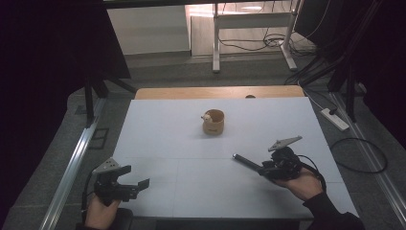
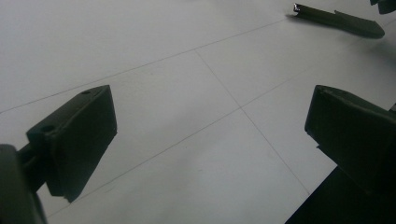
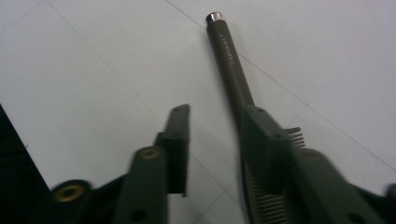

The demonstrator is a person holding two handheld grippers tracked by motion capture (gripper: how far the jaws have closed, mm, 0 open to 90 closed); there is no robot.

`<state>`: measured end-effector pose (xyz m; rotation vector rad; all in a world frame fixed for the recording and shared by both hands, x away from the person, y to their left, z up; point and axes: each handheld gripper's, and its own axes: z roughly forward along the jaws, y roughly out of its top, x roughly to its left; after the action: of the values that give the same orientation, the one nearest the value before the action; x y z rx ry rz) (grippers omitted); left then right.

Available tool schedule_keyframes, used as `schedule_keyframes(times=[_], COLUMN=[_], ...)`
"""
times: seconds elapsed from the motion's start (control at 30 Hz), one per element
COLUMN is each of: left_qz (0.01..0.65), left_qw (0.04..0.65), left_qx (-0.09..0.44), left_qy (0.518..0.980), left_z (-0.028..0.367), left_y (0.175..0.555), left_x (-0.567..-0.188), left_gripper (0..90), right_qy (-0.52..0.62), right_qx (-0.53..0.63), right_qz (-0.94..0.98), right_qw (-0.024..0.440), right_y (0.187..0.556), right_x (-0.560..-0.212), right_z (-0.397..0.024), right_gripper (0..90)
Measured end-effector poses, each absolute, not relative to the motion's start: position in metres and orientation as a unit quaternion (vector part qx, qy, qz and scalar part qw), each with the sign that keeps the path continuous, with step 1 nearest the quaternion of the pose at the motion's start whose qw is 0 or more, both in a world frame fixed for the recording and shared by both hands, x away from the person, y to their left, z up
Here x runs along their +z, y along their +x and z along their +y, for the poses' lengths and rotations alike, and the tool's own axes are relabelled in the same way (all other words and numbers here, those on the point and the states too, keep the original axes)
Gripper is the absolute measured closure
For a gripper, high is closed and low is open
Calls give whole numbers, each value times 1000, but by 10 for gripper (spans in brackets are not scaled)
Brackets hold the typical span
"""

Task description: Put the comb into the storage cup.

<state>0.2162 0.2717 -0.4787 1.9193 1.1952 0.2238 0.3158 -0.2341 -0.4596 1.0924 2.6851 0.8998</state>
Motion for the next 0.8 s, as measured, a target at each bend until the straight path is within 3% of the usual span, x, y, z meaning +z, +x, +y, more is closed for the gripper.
schedule_keyframes(times=[0.07,0.2,0.8], left_qz=[477,477,476], left_qw=[421,422,423], left_qx=[89,89,89], left_qy=[766,766,766], left_z=[272,271,271], left_y=[216,216,216], left_x=[-479,-479,-479], left_gripper=[29,29,30], right_qy=[357,354,358], right_qx=[297,302,279], right_qz=[884,885,890], right_qw=[41,36,52], right_y=[320,323,327], right_x=[-461,-461,-468], right_z=[-235,-237,-237], right_gripper=[799,900,900])
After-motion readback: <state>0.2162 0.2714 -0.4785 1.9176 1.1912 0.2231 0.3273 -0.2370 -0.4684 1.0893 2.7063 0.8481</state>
